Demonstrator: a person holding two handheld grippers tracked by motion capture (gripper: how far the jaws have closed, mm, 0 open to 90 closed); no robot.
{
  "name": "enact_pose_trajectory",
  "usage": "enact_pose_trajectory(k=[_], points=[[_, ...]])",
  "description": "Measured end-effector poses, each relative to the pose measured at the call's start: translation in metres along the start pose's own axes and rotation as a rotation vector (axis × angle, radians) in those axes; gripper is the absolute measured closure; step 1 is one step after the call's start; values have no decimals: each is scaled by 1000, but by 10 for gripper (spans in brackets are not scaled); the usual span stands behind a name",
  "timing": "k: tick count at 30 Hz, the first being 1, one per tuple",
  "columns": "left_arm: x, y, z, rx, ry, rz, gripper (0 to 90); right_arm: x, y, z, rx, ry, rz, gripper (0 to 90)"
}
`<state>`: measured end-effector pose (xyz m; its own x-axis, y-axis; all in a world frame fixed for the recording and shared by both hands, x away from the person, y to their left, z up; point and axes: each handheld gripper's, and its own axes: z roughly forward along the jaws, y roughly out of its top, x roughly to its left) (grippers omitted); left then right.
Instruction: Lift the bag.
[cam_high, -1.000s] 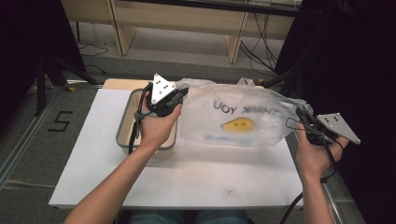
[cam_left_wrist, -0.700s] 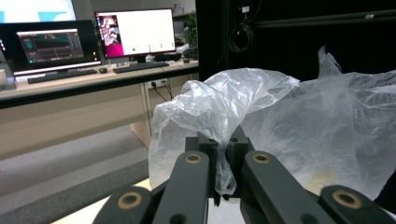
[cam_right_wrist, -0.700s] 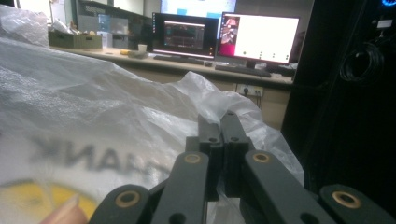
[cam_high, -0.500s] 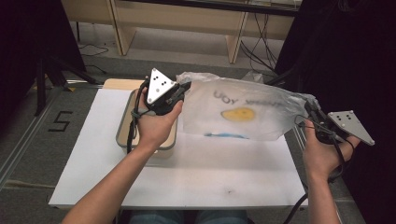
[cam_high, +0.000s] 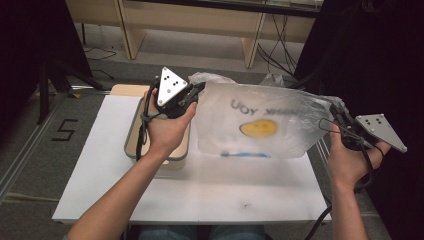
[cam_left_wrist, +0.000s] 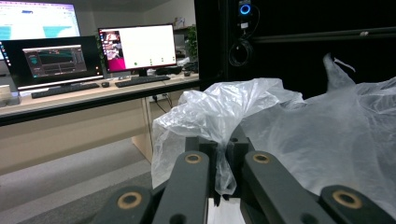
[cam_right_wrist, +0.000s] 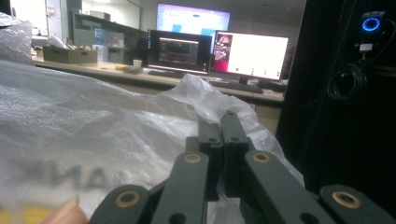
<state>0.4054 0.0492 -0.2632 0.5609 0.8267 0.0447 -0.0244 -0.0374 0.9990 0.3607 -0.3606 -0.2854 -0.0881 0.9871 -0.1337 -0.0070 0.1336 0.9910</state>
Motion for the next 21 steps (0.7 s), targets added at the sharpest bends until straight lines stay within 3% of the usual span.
enact_pose_trajectory(k=[7, 21], points=[[5, -11, 10, 33, 20, -9, 891, 2, -12, 8, 35, 7, 2, 899], [3, -37, 35, 130, 36, 15, 891, 6, -39, 21, 106, 18, 1, 898]])
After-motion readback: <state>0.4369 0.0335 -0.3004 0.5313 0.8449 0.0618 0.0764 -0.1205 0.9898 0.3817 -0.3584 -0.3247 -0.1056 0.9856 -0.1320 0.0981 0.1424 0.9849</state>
